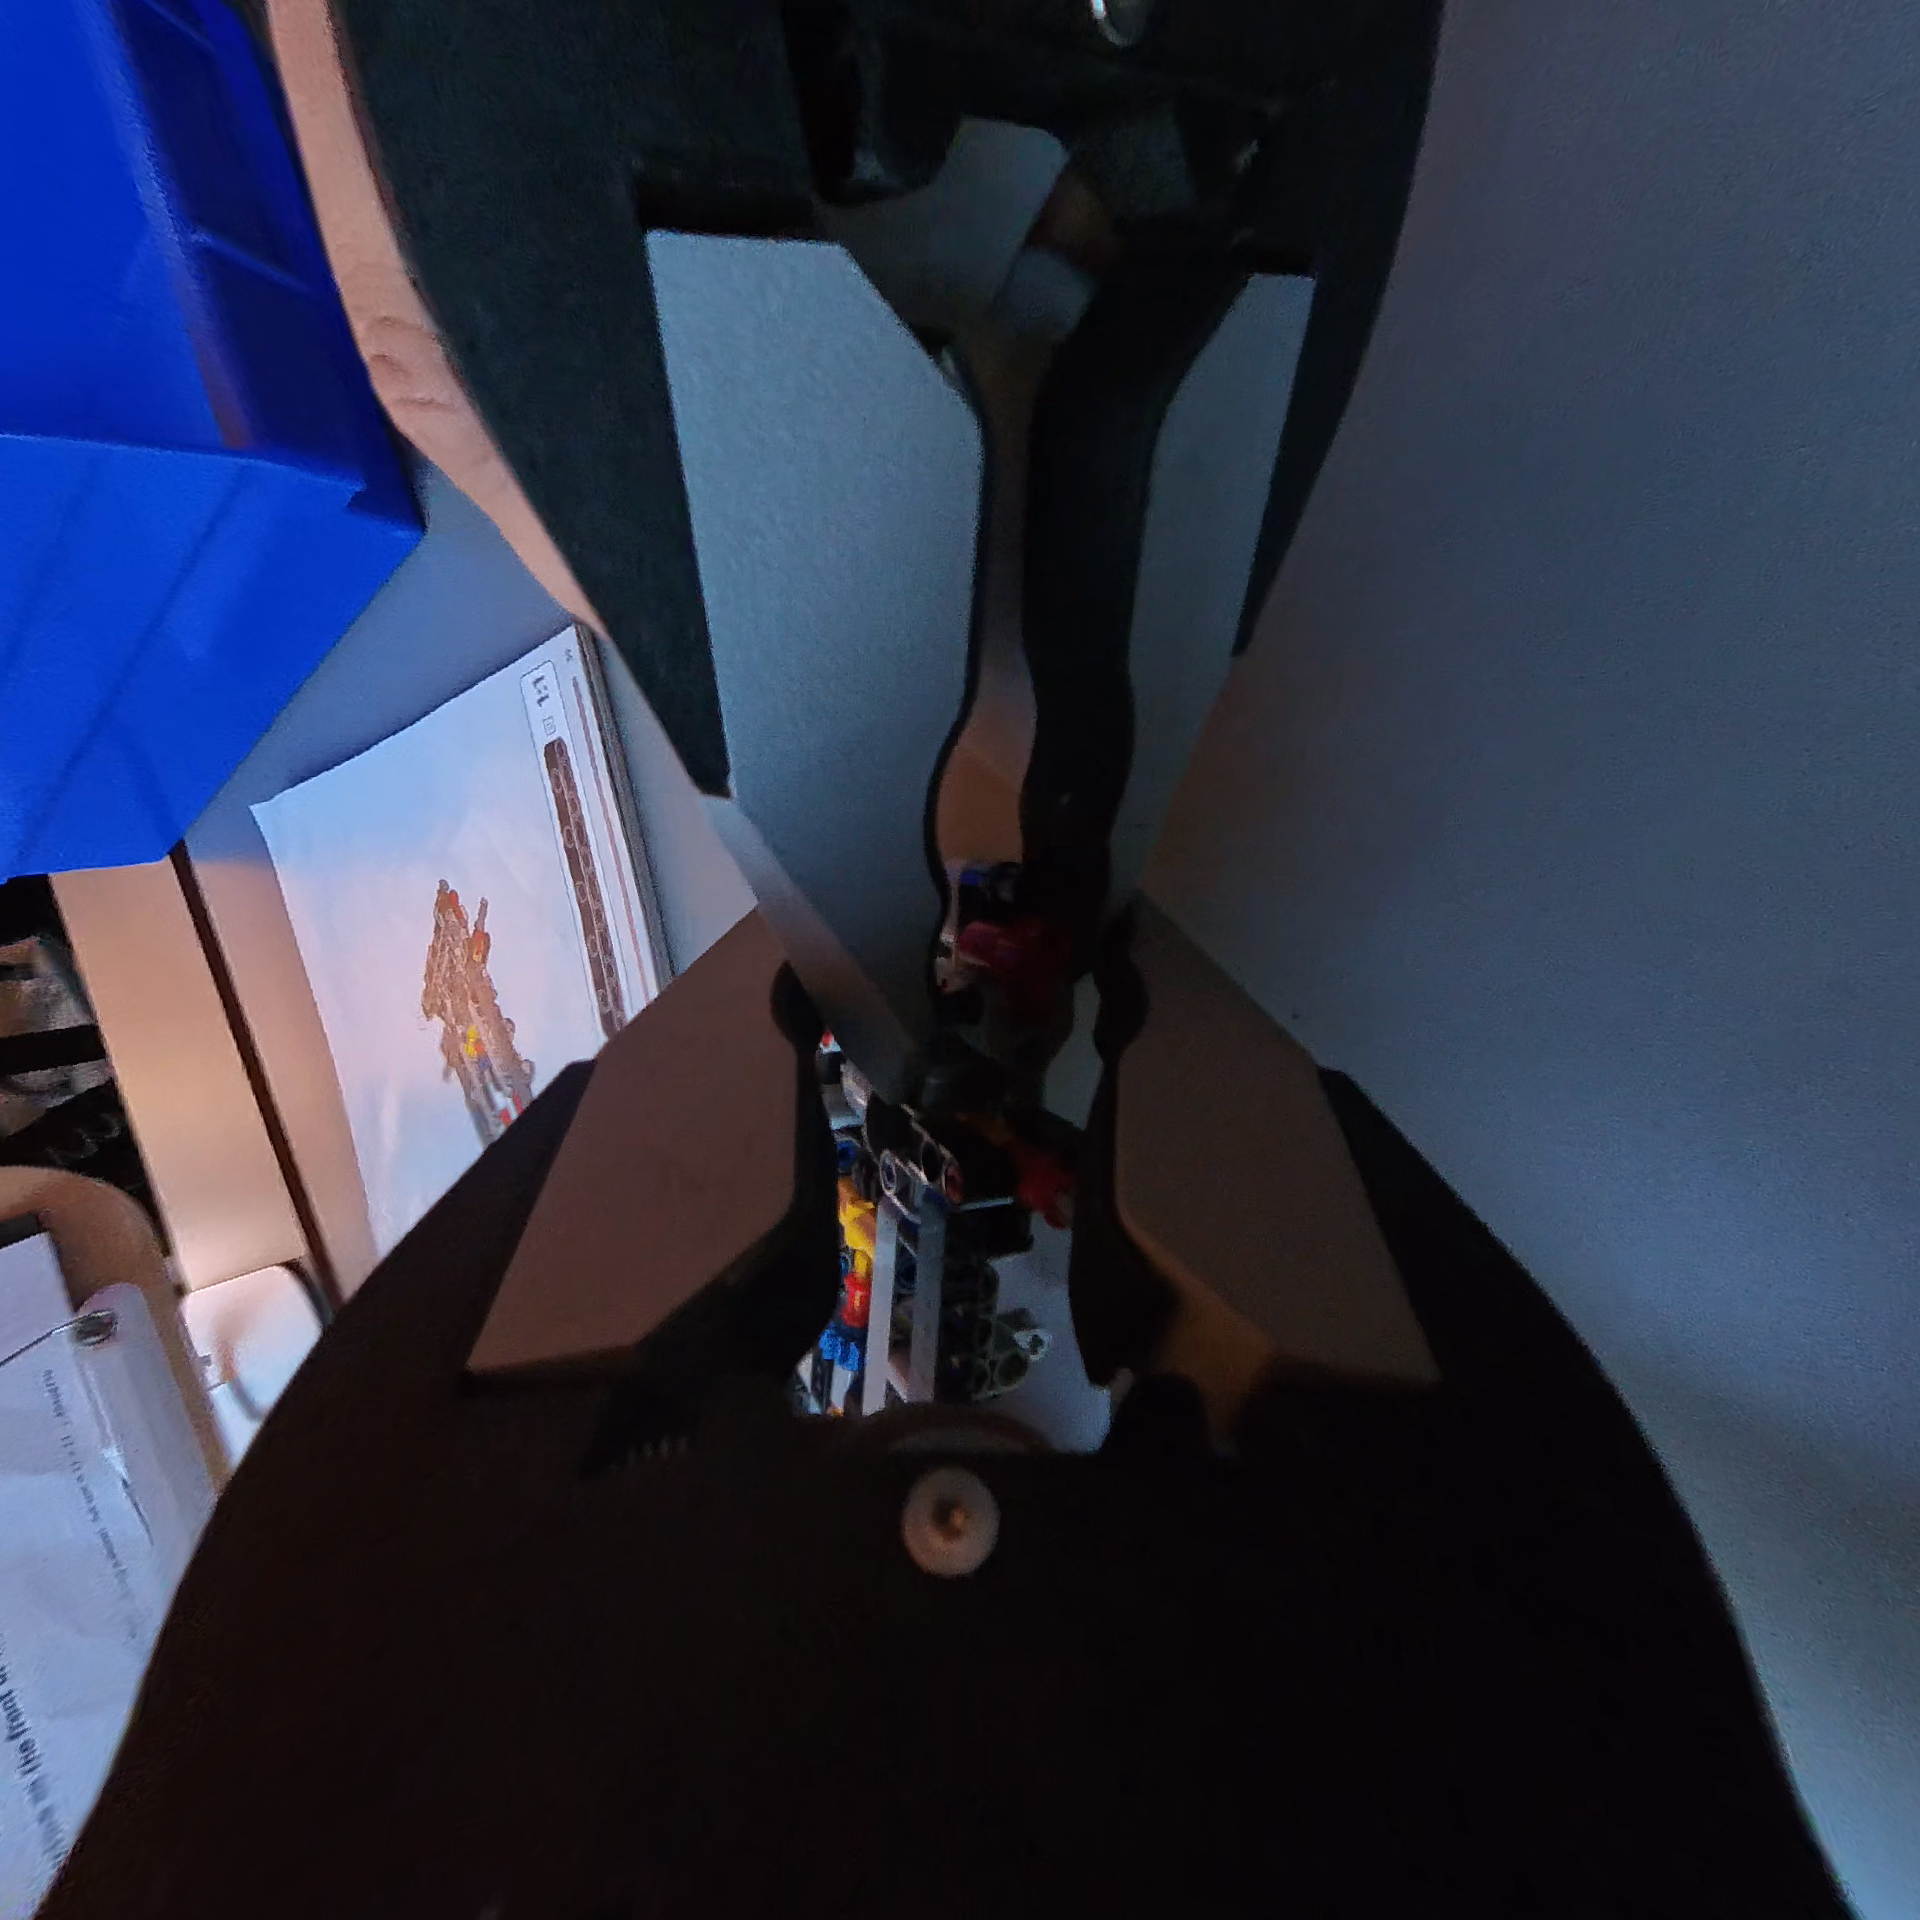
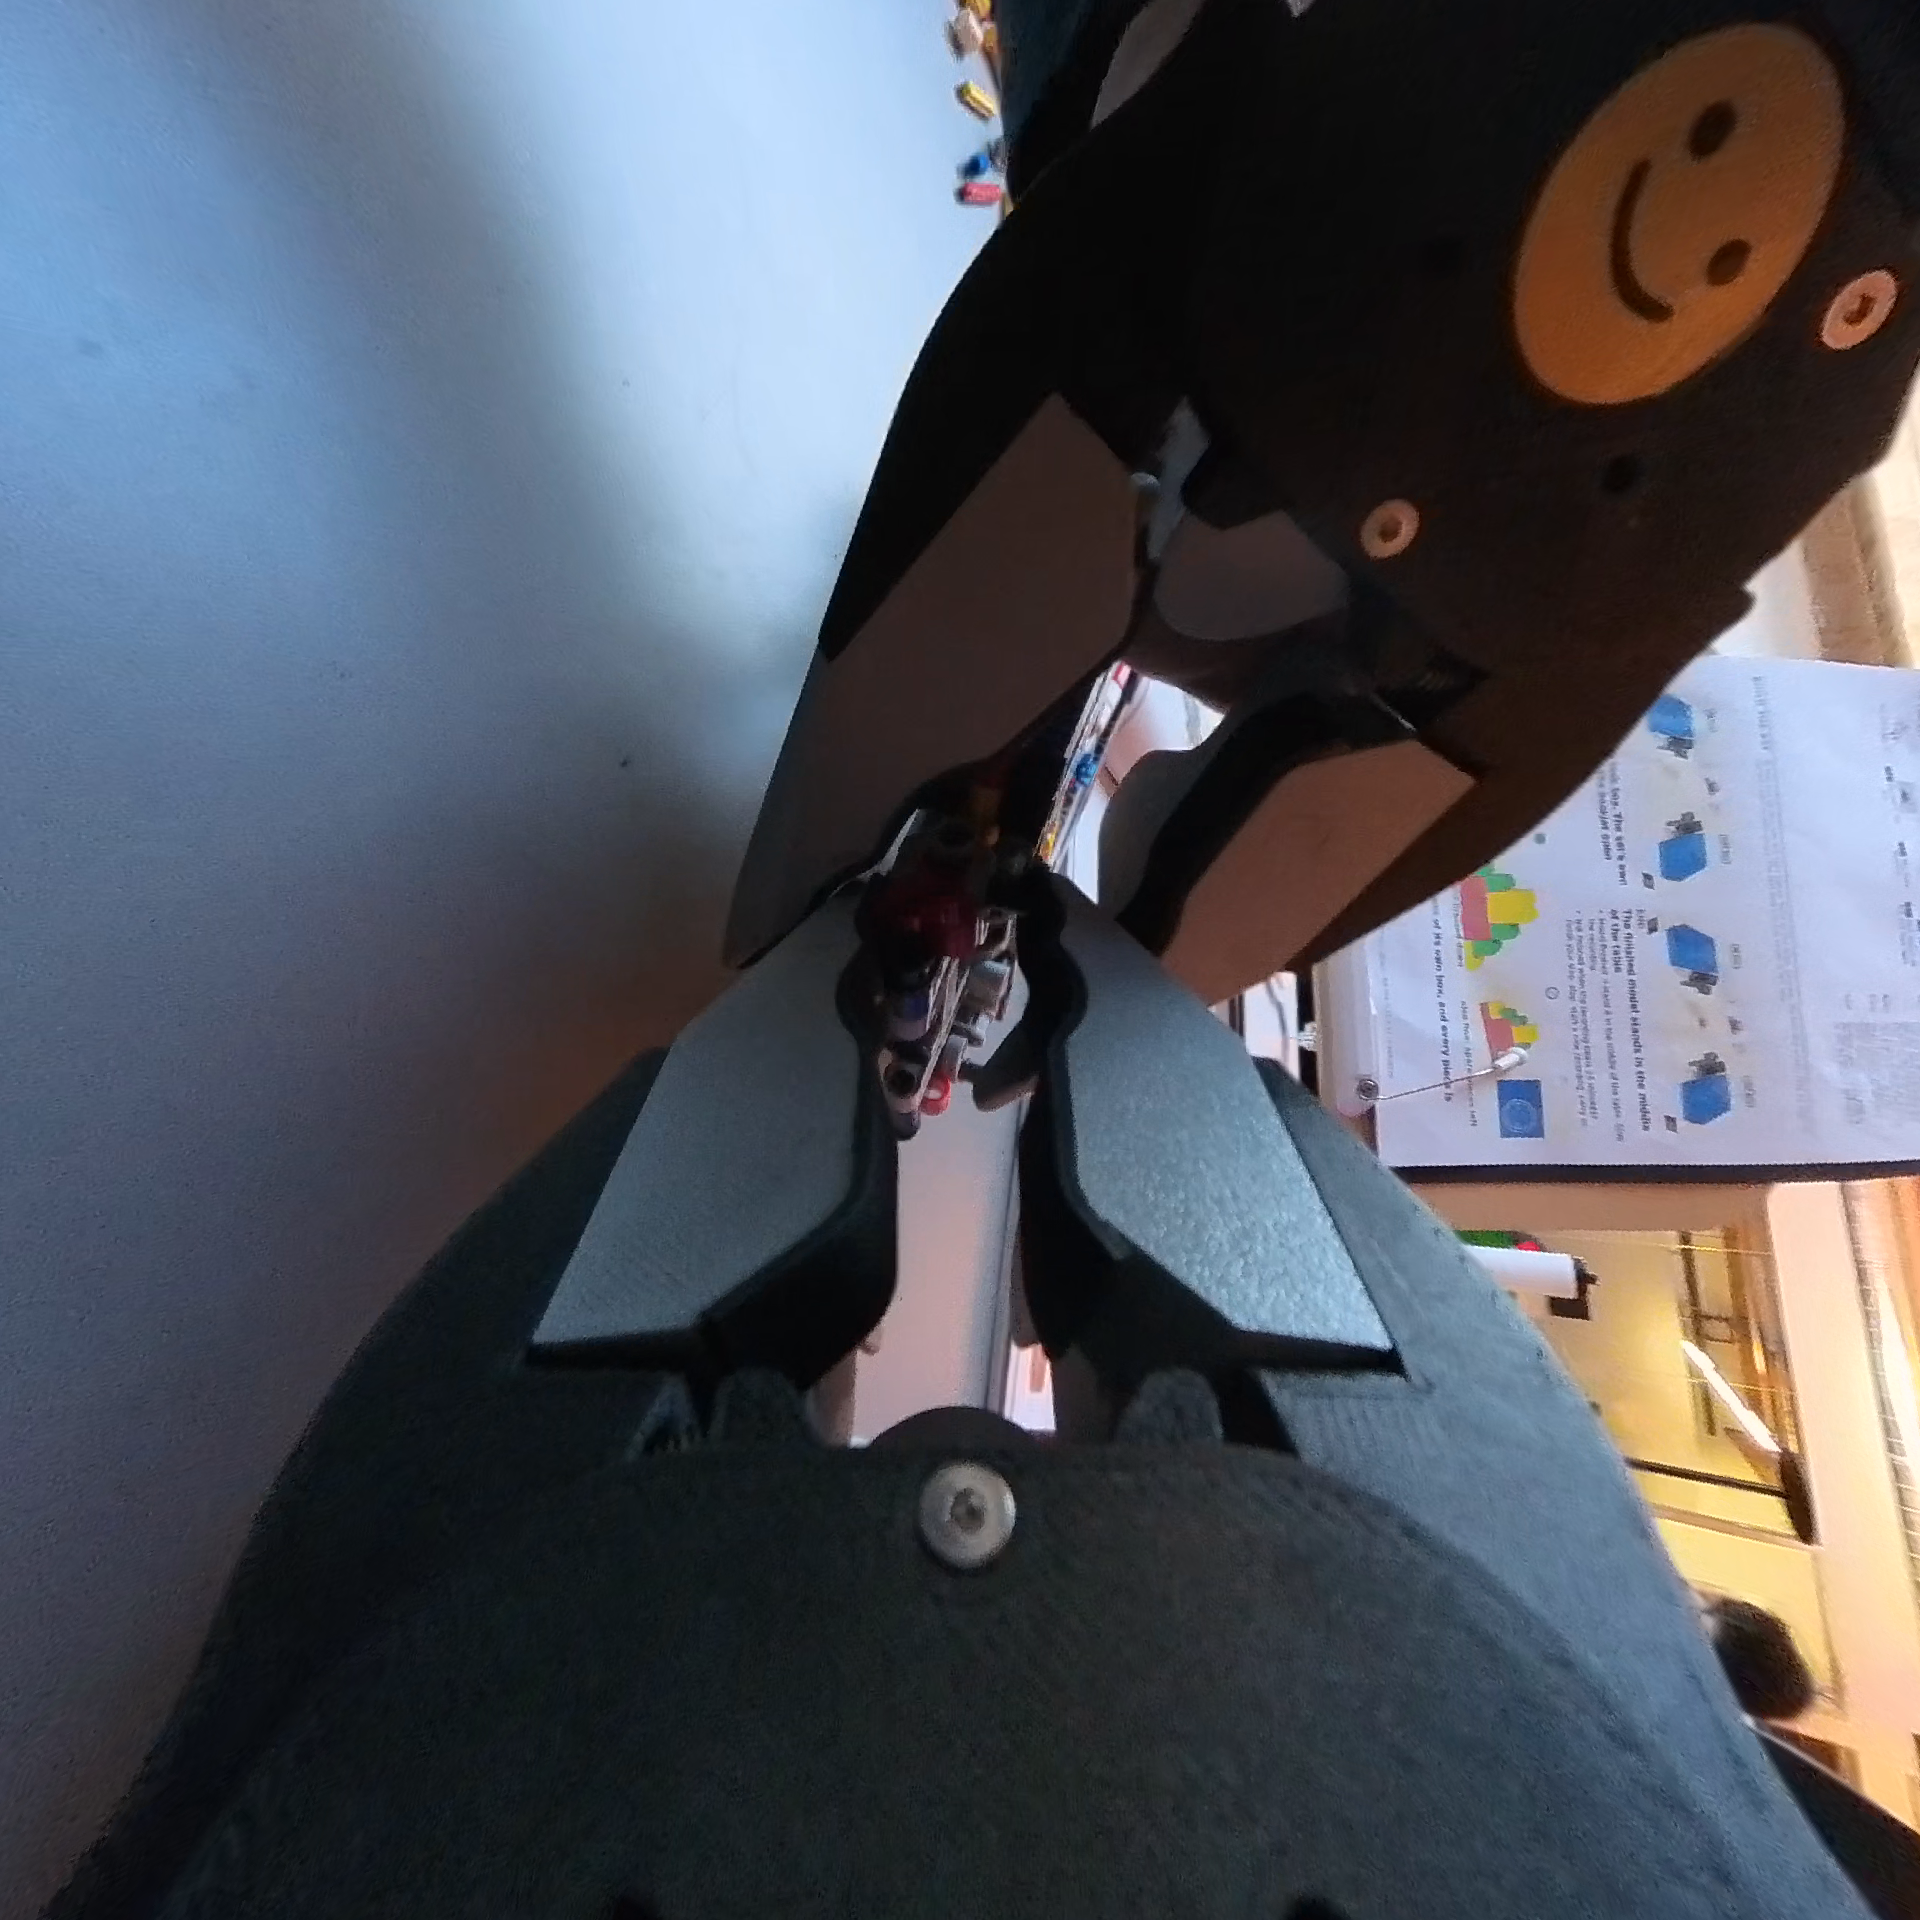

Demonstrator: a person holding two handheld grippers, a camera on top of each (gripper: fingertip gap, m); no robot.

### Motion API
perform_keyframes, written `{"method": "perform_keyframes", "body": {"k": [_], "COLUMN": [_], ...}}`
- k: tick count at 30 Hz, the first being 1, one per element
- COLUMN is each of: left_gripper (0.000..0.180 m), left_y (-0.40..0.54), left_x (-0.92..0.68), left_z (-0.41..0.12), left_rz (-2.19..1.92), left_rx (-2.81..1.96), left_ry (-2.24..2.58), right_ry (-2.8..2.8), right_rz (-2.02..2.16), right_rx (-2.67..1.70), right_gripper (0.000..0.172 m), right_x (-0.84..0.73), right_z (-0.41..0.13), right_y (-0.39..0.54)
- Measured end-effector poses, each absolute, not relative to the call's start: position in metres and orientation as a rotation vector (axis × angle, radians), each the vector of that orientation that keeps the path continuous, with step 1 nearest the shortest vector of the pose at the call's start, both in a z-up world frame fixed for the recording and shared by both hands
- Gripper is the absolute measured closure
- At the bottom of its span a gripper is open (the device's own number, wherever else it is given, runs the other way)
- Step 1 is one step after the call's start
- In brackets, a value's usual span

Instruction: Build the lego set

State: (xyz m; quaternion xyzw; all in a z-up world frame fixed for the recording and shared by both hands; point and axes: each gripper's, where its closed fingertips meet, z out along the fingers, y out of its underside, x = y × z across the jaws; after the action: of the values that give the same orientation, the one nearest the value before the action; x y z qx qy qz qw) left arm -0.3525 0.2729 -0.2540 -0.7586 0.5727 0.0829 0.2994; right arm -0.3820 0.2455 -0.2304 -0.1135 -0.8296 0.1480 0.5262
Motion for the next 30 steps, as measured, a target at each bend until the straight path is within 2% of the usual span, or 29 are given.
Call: {"method": "perform_keyframes", "body": {"k": [22,24,27,30], "left_gripper": [0.136,0.127,0.116,0.122], "left_y": [0.262,0.257,0.264,0.269], "left_x": [-0.357,-0.355,-0.352,-0.371], "left_z": [-0.267,-0.266,-0.242,-0.224], "left_rz": [0.113,0.079,0.030,0.262], "left_rx": [-2.041,-2.090,-2.103,-1.995], "left_ry": [1.687,1.644,1.475,1.337], "right_ry": [-1.969,-1.933,-1.900,-1.867], "right_rz": [0.247,0.413,0.782,0.861], "right_rx": [-0.263,-0.292,-0.557,-0.590], "right_gripper": [0.151,0.147,0.149,0.148], "right_x": [-0.389,-0.388,-0.387,-0.383], "right_z": [-0.240,-0.235,-0.216,-0.210], "right_y": [0.241,0.237,0.239,0.246]}}
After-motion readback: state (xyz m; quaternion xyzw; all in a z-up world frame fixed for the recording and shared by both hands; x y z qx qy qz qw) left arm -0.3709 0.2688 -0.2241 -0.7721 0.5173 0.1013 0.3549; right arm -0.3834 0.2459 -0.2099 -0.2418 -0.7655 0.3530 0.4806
